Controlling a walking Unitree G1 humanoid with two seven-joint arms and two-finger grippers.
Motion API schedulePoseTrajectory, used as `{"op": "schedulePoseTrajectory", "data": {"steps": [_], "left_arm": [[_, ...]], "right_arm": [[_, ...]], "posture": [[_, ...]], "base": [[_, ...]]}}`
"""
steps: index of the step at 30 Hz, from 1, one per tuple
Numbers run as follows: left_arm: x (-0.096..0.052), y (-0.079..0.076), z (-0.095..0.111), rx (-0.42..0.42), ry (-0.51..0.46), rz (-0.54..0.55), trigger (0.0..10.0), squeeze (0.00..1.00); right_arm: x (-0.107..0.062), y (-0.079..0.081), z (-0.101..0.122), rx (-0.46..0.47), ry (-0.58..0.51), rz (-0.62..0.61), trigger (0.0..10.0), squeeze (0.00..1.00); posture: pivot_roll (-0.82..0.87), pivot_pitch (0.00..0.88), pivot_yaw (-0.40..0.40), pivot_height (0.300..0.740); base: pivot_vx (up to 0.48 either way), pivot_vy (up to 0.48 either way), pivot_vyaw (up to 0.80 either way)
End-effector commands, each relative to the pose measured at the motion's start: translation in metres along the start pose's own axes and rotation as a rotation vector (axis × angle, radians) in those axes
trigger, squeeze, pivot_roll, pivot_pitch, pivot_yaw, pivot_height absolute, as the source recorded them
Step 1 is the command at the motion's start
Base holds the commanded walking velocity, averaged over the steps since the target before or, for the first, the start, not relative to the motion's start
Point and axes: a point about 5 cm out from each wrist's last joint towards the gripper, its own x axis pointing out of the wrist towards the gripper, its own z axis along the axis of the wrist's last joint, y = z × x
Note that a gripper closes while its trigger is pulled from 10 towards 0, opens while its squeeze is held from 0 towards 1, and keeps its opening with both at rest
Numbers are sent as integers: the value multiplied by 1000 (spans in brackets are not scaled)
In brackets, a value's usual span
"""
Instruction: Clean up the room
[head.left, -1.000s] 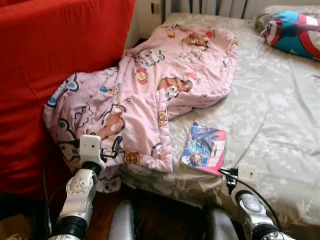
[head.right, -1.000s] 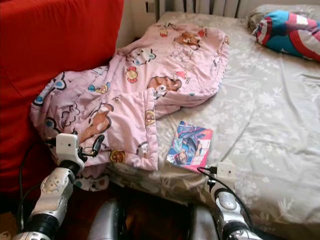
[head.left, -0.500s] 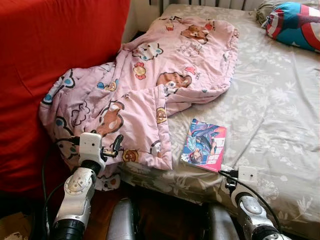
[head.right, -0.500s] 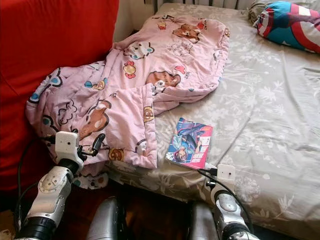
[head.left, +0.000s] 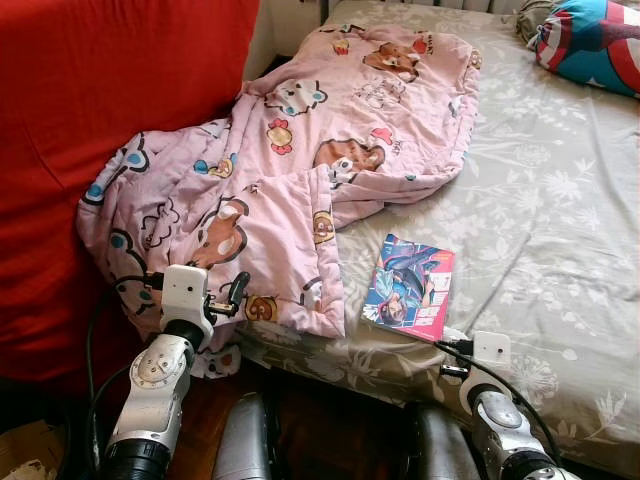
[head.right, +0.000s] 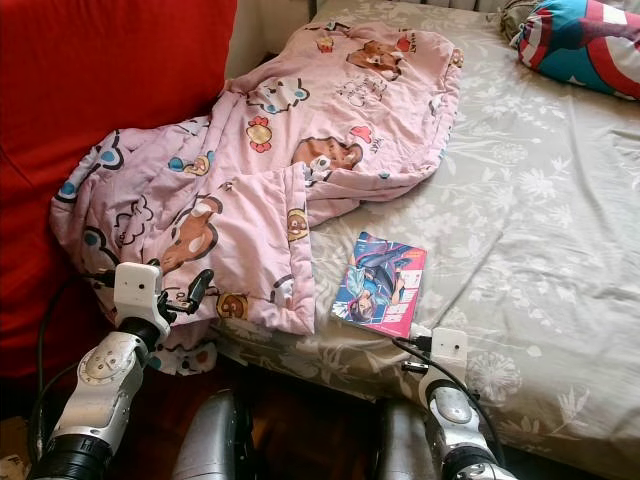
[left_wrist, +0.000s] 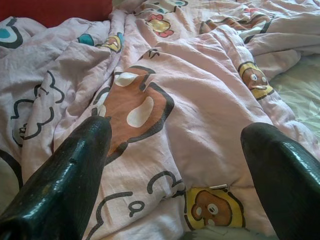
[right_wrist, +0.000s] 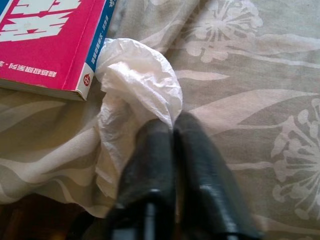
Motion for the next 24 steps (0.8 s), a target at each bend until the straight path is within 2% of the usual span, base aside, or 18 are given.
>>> {"op": "schedulePoseTrajectory", "data": {"steps": [1, 11, 16, 19, 24], "left_arm": [[-4, 0, -3, 12, 20, 0, 10000, 0], [-4, -3, -13, -13, 53, 19, 10000, 0], [-4, 3, -25, -45, 93, 71, 10000, 0], [-4, 7, -30, -85, 104, 119, 10000, 0], [-9, 6, -40, -113, 123, 149, 10000, 0]], "right_arm": [[-3, 0, -9, 1, 29, 0, 0, 0], [-2, -2, -6, 3, 1, -6, 0, 0], [-1, -5, 5, 55, -75, -10, 0, 0], [-4, -10, 11, 77, -170, 1, 0, 0], [-11, -16, 9, 67, -255, 14, 0, 0]], "posture": [[87, 168, 38, 589], [78, 130, 14, 589], [51, 87, 3, 589], [27, 28, -22, 589], [-8, 0, -34, 589]], "base": [[0, 0, 0], [0, 0, 0], [0, 0, 0], [0, 0, 0], [0, 0, 0]]}}
